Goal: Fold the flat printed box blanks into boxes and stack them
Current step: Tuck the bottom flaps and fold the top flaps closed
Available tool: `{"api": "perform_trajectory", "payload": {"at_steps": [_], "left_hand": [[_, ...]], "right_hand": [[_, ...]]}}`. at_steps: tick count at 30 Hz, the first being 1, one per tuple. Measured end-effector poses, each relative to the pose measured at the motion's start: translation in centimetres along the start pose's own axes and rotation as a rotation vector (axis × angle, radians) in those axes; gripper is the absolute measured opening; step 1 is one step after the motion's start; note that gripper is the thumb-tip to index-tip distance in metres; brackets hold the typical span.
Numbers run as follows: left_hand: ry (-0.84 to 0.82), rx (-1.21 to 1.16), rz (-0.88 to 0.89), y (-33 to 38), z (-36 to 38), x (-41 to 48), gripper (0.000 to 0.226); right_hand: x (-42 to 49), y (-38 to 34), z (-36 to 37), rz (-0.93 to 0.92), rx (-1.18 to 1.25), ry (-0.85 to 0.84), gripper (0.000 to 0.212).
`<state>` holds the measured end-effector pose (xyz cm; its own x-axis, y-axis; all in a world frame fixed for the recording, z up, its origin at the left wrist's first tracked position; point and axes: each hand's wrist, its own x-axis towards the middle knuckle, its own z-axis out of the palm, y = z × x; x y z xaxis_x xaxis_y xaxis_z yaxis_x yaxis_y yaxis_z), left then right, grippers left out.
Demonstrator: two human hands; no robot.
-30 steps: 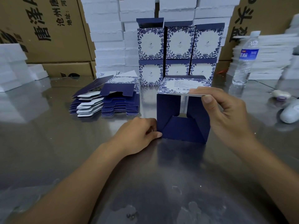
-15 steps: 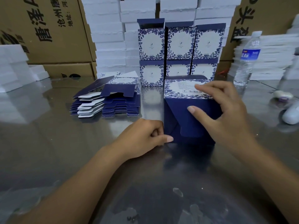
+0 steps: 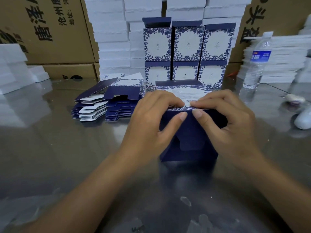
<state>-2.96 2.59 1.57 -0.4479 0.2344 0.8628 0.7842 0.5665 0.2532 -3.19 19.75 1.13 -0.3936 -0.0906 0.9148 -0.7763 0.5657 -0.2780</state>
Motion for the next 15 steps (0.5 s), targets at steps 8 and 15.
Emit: {"api": "perform_trajectory", "payload": {"at_steps": [8, 15], "left_hand": [[0.131, -0.073, -0.022, 0.3, 1.0, -0.3, 0.018], [0.148, -0.083, -0.033, 0.3, 1.3, -0.2, 0.018]], "right_hand": [[-0.1, 0.0, 0.5, -0.021, 0.025, 0.062, 0.006], [-0.1, 0.2, 0.7, -0.029, 0.0, 0.08, 0.013]]}}
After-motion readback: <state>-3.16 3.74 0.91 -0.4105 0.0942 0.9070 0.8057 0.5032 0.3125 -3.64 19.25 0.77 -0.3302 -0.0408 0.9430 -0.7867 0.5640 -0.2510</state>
